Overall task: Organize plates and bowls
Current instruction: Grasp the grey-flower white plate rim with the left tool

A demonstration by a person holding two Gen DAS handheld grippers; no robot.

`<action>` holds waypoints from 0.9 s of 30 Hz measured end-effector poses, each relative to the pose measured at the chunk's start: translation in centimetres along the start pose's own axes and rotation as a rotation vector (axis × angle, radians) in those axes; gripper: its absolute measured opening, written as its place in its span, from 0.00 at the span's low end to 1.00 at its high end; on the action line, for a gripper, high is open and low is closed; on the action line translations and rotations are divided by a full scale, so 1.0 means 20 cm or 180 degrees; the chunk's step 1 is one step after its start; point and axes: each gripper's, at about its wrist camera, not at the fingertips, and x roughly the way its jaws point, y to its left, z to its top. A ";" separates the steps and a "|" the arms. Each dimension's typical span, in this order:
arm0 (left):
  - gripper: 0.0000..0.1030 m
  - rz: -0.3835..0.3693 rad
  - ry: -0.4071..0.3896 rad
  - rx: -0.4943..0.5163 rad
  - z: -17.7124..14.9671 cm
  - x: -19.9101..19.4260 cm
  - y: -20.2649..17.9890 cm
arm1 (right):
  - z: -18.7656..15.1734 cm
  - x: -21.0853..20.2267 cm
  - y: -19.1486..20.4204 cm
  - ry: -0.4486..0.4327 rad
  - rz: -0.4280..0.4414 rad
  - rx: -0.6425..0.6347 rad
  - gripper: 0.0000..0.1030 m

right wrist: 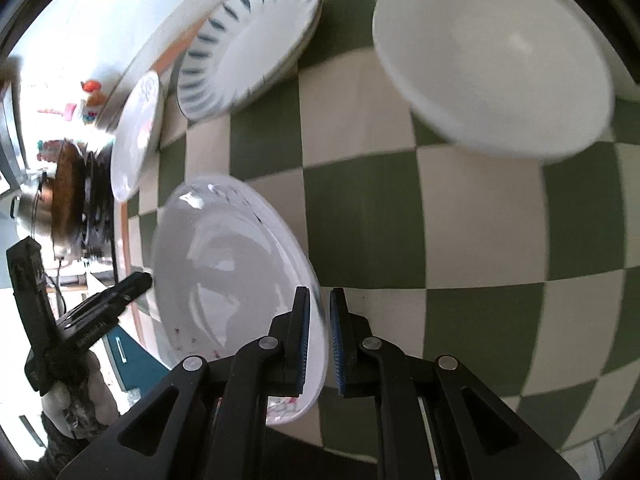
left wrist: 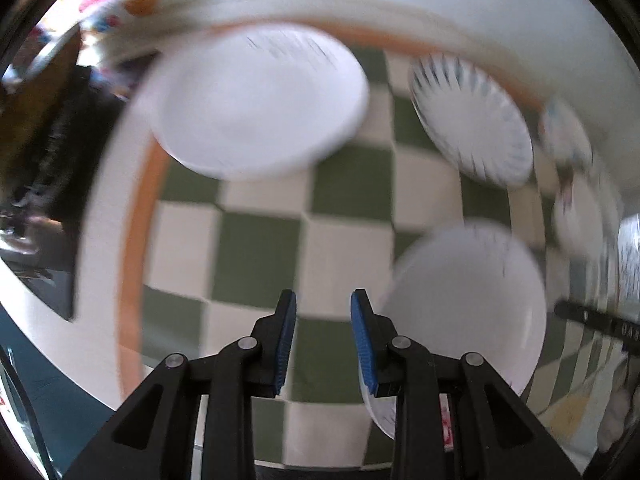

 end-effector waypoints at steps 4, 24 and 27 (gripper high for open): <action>0.28 -0.0025 -0.0162 -0.0173 0.16 -0.04 0.17 | 0.04 -0.13 0.16 -0.0158 0.0076 -0.0051 0.14; 0.28 -0.0191 0.0354 -0.0604 0.77 0.50 0.83 | 0.94 0.45 1.13 -0.0078 0.0038 -0.0463 0.40; 0.28 -0.0267 0.0440 -0.0585 0.79 0.56 0.83 | 1.00 0.53 1.13 -0.0023 -0.0079 -0.0443 0.40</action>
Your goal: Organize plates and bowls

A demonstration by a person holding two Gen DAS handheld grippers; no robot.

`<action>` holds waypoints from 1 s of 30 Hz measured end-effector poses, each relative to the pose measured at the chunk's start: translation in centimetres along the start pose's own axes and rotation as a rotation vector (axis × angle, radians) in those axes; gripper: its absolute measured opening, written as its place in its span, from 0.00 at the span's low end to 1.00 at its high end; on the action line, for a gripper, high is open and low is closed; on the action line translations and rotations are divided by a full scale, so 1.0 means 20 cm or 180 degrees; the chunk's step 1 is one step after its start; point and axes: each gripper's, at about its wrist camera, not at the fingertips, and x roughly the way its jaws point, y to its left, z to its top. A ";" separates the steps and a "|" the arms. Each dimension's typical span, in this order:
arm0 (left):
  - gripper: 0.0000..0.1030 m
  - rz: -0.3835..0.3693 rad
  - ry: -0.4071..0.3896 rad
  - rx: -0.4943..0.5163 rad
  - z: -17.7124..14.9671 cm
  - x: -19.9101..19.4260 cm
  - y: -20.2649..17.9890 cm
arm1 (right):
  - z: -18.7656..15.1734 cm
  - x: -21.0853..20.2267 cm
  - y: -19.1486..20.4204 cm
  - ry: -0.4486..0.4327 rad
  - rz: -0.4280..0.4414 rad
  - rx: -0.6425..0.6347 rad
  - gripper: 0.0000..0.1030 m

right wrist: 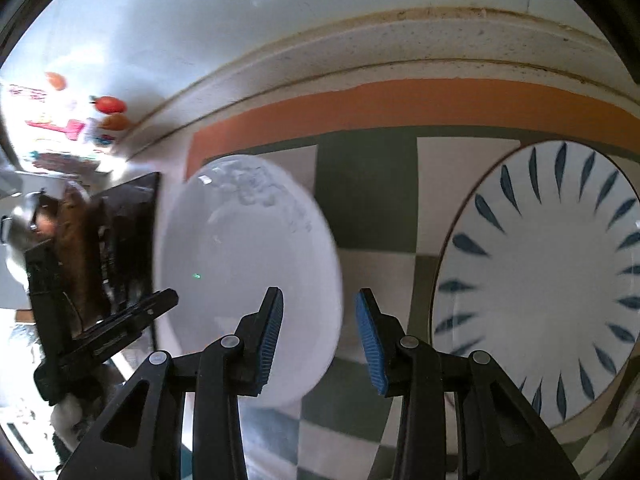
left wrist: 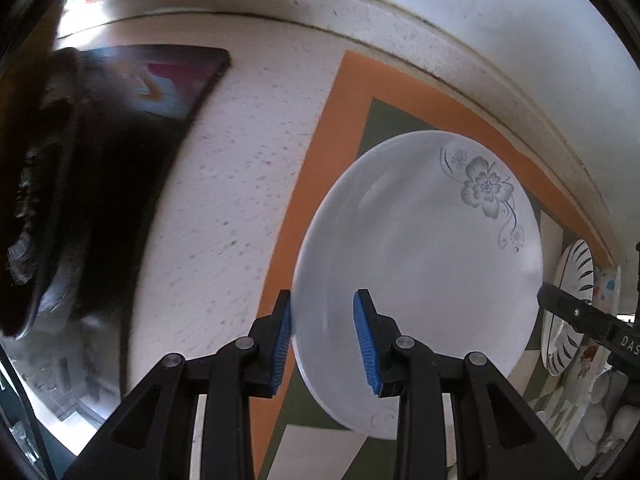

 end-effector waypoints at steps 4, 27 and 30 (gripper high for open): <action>0.27 -0.0033 0.0016 0.0057 0.00 0.03 0.02 | 0.05 0.07 -0.03 0.0063 0.0016 0.0048 0.40; 0.23 -0.0150 -0.0363 0.0190 -0.27 -0.27 -0.04 | -0.06 -0.08 -0.02 -0.0165 0.0049 -0.0234 0.09; 0.23 -0.0207 -0.0407 0.0234 -0.32 -0.35 -0.09 | -0.12 -0.18 -0.03 -0.0238 0.0102 -0.0220 0.09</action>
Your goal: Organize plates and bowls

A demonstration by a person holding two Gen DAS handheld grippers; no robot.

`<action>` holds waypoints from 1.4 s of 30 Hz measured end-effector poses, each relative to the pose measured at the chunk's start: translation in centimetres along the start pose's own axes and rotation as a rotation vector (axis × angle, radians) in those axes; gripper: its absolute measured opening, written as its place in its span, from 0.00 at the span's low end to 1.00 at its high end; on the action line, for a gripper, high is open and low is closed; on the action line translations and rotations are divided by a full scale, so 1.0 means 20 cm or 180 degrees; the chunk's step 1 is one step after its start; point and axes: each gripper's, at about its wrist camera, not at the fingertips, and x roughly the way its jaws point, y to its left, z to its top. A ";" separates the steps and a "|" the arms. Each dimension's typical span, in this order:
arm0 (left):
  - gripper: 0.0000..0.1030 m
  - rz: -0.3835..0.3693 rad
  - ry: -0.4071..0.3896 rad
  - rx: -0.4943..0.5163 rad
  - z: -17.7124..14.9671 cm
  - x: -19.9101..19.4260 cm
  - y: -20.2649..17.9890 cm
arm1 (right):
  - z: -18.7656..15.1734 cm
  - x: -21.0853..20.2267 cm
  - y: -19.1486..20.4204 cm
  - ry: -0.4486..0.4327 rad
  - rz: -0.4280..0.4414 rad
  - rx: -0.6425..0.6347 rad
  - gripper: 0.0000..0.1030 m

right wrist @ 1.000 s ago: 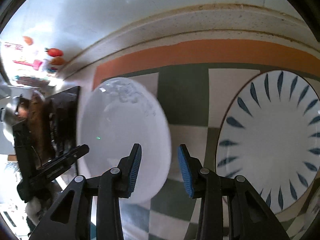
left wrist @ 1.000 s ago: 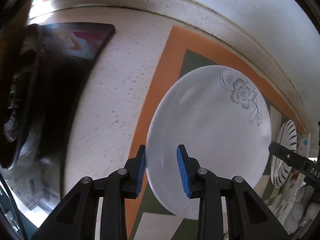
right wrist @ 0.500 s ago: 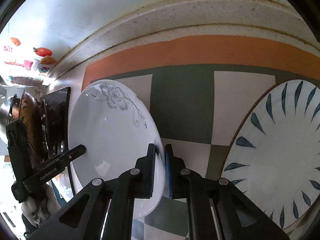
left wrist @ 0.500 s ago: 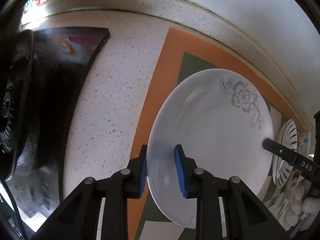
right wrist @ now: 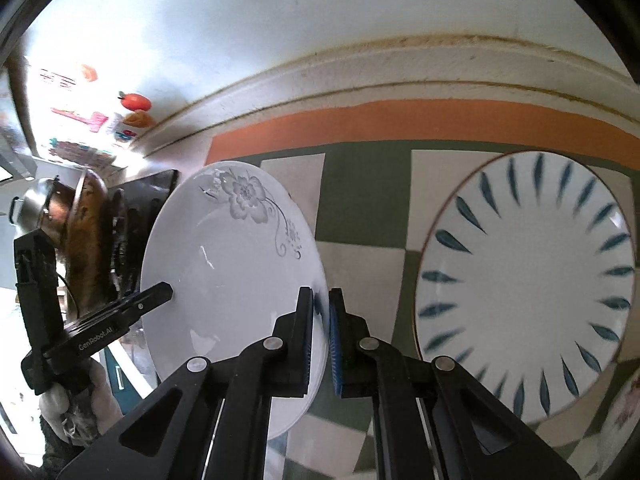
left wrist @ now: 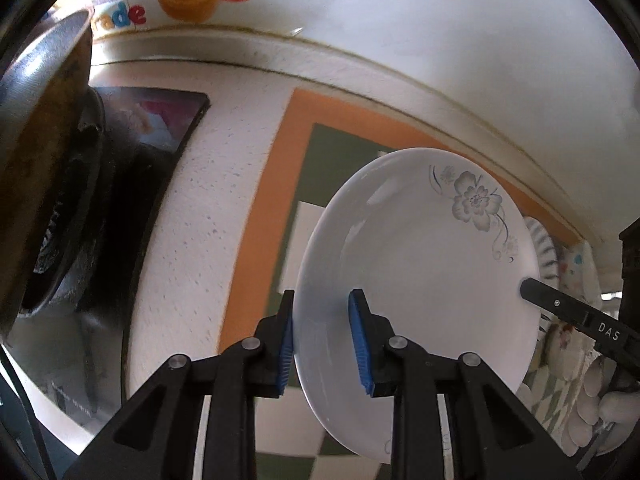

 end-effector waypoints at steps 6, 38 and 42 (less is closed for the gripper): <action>0.23 -0.0109 -0.0030 0.0196 -0.14 -0.14 -0.17 | -0.17 -0.24 -0.04 -0.0186 0.0059 0.0019 0.09; 0.23 0.0039 0.0933 0.1136 -0.77 0.25 -0.86 | -1.30 -0.51 -0.90 -0.0038 -0.0163 0.0781 0.09; 0.23 0.0040 0.0967 0.1143 -0.80 0.28 -0.87 | -1.32 -0.49 -0.92 -0.0005 -0.0138 0.0822 0.09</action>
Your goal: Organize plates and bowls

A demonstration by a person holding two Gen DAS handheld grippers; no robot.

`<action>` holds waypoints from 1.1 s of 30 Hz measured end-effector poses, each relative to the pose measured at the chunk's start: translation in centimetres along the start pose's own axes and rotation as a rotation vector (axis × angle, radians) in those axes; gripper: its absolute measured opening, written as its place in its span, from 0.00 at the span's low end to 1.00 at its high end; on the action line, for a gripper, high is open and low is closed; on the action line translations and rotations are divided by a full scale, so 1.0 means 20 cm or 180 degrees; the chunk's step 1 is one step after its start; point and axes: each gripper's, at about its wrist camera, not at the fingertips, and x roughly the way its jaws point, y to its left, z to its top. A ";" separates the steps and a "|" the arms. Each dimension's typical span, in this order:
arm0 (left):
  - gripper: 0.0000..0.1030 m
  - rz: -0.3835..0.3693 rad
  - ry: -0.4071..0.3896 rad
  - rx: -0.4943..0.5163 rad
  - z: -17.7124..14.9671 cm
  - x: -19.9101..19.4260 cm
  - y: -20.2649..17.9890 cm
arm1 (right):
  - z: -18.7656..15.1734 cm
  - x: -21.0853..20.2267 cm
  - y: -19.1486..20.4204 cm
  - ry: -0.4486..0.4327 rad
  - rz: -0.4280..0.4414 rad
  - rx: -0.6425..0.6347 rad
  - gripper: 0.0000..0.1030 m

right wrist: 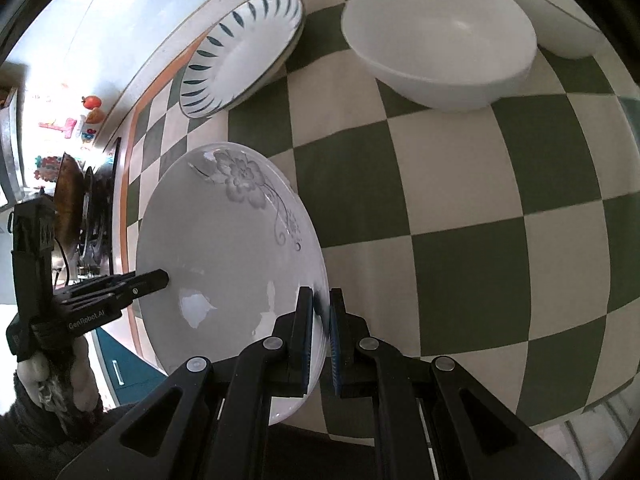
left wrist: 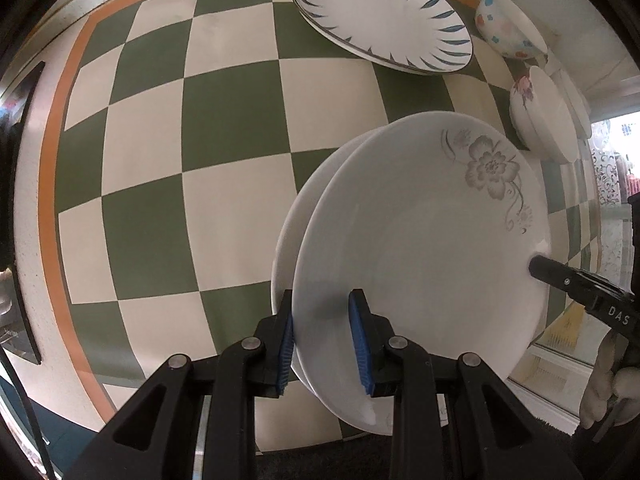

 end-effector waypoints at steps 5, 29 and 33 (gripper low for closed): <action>0.23 -0.0056 0.0060 -0.0057 0.01 0.01 0.01 | 0.00 0.00 -0.01 0.0021 0.0066 0.0018 0.09; 0.23 0.0373 0.0538 0.0393 0.16 0.00 -0.13 | 0.10 0.00 0.07 0.0375 -0.0157 -0.0066 0.13; 0.24 0.0371 0.0411 0.0319 0.23 -0.10 -0.11 | 0.12 -0.03 0.10 0.0408 -0.0256 -0.0123 0.13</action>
